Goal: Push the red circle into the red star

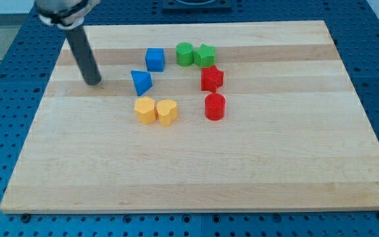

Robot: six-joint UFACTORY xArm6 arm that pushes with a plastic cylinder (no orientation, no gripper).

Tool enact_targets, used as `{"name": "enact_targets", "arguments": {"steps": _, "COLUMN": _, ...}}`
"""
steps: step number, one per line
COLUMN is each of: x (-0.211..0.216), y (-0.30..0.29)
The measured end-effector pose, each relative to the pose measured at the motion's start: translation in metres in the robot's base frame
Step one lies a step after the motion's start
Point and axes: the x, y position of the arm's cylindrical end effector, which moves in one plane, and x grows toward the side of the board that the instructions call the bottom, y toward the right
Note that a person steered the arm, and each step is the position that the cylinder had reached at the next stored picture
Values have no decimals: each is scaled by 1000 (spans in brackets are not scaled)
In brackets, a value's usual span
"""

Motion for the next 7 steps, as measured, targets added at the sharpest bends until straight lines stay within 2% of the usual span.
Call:
{"name": "enact_targets", "arguments": {"steps": 1, "x": 40, "y": -33}}
{"name": "enact_targets", "arguments": {"steps": 2, "x": 80, "y": -28}}
{"name": "enact_targets", "arguments": {"steps": 4, "x": 138, "y": 72}}
{"name": "enact_targets", "arguments": {"steps": 5, "x": 146, "y": 154}}
{"name": "enact_targets", "arguments": {"steps": 6, "x": 128, "y": 227}}
{"name": "enact_targets", "arguments": {"steps": 7, "x": 103, "y": 262}}
